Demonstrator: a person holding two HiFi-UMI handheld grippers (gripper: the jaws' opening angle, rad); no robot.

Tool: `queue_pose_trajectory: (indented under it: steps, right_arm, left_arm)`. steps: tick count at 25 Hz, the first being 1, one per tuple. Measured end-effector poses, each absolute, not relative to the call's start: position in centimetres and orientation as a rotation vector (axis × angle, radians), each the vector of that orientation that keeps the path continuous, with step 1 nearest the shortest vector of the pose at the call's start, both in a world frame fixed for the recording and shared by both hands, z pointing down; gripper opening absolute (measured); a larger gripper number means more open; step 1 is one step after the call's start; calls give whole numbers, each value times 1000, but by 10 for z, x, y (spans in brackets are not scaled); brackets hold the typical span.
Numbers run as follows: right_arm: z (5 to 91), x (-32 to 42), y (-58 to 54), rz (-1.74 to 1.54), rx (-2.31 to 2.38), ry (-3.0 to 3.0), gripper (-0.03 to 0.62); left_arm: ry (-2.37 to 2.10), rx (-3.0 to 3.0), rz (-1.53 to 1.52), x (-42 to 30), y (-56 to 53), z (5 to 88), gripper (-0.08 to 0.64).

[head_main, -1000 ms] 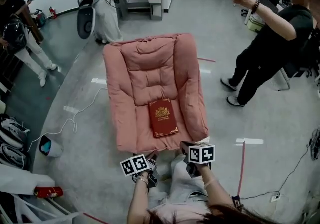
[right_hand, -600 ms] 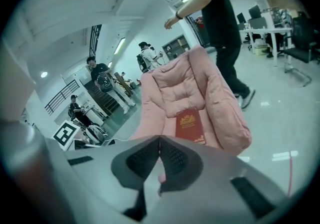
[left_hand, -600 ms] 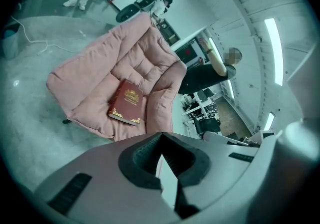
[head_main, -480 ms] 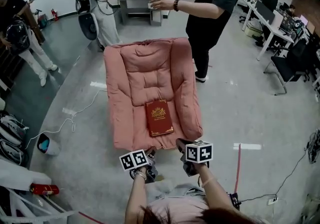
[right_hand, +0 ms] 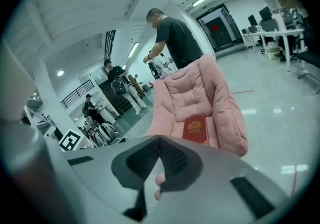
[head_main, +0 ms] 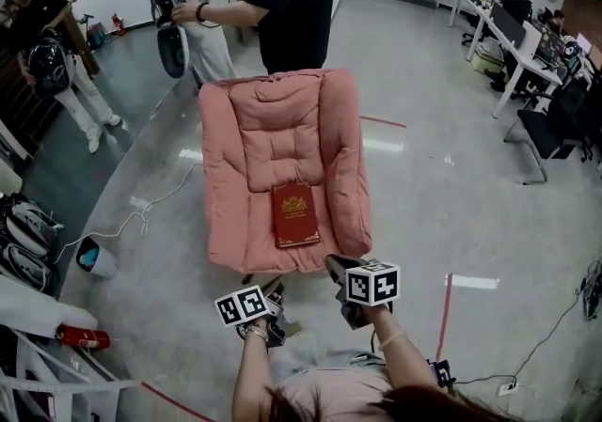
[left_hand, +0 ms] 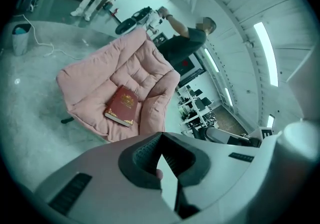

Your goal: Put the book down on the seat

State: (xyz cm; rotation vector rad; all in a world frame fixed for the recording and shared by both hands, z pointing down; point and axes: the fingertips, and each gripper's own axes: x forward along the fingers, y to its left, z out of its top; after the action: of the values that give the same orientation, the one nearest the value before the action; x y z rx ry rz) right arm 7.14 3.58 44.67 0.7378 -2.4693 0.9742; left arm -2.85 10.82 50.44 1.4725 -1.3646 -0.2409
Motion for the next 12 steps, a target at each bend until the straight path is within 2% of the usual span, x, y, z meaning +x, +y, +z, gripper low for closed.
queue_pose_trajectory:
  steps: [12]
  right_arm:
    - [420, 101, 68, 868, 633, -2585, 15]
  left_arm:
    - [-1400, 1580, -253, 16, 136, 455, -2]
